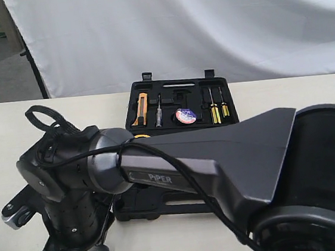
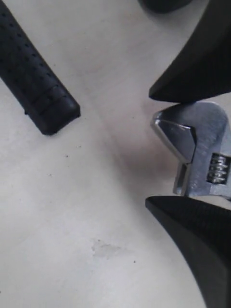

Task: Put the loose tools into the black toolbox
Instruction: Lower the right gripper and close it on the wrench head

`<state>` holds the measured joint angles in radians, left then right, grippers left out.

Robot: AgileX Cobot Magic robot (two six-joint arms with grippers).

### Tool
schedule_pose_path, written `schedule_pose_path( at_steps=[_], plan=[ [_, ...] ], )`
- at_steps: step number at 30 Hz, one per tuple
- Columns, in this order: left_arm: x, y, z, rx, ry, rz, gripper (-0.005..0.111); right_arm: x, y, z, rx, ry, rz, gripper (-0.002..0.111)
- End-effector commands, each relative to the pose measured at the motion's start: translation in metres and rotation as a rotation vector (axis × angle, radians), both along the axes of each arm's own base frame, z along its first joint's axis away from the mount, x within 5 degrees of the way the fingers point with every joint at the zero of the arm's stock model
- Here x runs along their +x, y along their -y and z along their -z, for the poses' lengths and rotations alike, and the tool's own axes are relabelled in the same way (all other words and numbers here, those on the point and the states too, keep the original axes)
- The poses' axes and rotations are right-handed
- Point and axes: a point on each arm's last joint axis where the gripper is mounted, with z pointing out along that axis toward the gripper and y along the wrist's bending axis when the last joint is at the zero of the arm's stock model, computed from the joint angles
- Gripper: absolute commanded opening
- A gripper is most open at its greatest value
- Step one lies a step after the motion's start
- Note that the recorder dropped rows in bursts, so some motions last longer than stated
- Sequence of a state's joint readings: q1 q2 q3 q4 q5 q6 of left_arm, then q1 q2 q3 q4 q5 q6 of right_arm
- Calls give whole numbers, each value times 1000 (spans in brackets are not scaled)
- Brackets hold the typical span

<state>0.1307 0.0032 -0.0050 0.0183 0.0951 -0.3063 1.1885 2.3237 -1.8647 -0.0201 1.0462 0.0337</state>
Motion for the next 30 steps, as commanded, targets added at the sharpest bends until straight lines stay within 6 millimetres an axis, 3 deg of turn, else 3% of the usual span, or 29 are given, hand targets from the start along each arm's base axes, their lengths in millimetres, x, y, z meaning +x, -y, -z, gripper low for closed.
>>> schedule_pose_path(
  at_steps=[1,4,13,22,30],
  plan=[
    [-1,-1,-2,2,13,-26,1,2,-2,7,-2,10,-6,41],
    [-1,-1,-2,2,13,-26,1,1,-2,17,-33,8,-85,41],
    [-1,-1,-2,2,13,-26,1,-5,13,19,-211,-53,-491,41],
    [-1,-1,-2,2,13,-26,1,-5,12,19,-200,-44,-508,43],
    [-1,-1,-2,2,13,-26,1,-4,10,19,-179,-28,-518,75]
  ],
)
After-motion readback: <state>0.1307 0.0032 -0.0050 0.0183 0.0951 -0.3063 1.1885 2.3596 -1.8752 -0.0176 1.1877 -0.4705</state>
